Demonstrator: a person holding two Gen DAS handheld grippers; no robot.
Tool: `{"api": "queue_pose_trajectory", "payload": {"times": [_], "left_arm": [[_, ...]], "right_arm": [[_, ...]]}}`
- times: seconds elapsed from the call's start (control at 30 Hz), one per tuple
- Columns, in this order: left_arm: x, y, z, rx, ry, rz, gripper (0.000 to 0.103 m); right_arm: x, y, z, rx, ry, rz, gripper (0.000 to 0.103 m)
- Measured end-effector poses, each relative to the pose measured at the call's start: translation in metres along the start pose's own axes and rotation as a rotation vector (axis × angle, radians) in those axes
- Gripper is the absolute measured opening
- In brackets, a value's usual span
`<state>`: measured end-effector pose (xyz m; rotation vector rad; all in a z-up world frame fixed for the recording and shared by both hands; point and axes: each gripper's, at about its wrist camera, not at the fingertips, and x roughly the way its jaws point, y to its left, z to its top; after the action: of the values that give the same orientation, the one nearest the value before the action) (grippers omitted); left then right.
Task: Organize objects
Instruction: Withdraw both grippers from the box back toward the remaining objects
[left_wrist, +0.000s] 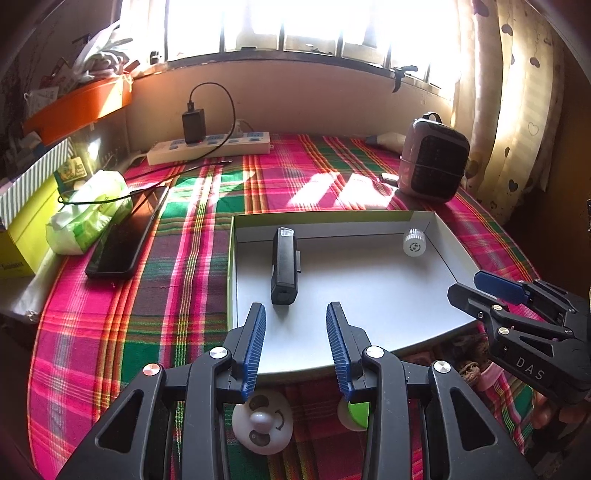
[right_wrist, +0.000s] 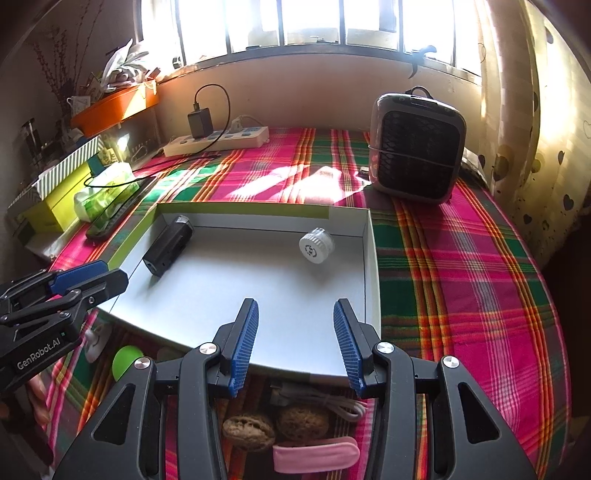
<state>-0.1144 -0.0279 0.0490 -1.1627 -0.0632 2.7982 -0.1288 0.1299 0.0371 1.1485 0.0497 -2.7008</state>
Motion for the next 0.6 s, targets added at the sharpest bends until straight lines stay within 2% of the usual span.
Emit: {"api": "queue_pose_trajectory", "payload": {"times": [0.6], "left_arm": [[-0.027,0.009,-0.031,-0.021,-0.006,-0.01,0.032]], "right_arm": [[-0.028,0.009,-0.03,0.003,-0.035,0.021,0.044]]}}
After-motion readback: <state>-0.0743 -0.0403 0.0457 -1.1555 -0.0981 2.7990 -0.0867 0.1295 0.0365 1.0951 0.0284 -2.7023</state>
